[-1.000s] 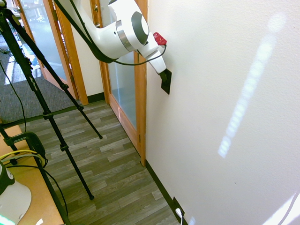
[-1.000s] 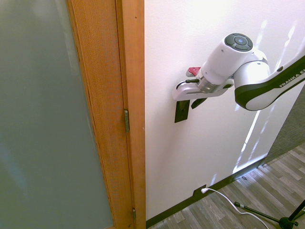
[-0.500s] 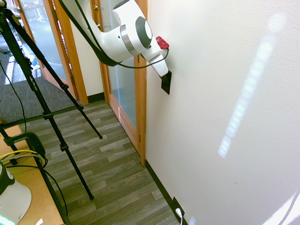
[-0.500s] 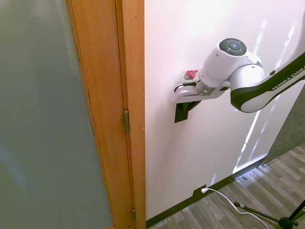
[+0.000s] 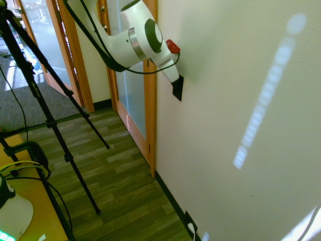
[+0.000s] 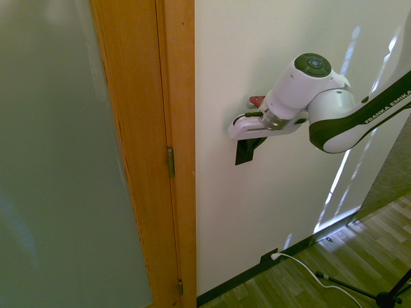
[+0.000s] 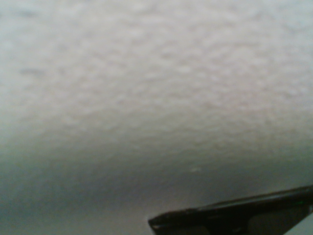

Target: Turn off the light

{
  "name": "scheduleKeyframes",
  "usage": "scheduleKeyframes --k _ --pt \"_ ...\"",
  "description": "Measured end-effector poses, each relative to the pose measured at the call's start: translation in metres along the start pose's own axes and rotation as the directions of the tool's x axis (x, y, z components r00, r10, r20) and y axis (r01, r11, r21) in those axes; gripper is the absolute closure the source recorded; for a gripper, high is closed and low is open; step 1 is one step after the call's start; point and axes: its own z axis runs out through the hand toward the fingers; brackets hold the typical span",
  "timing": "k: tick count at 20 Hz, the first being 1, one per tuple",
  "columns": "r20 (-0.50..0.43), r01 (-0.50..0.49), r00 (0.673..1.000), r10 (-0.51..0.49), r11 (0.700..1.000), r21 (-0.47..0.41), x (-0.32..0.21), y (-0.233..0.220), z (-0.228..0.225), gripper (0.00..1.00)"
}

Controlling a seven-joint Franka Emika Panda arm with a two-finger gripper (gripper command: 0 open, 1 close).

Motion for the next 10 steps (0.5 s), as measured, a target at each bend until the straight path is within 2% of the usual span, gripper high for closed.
scheduleKeyframes --k 1,8,10 --pt "0.002 0.002 1.000 -0.002 1.000 -0.007 -0.002 0.001 0.006 0.00" --pt "0.046 0.078 0.996 -0.082 0.994 0.072 0.001 0.018 0.002 0.00" --pt "0.056 0.109 0.992 -0.112 0.992 0.057 -0.008 0.037 0.000 0.00"
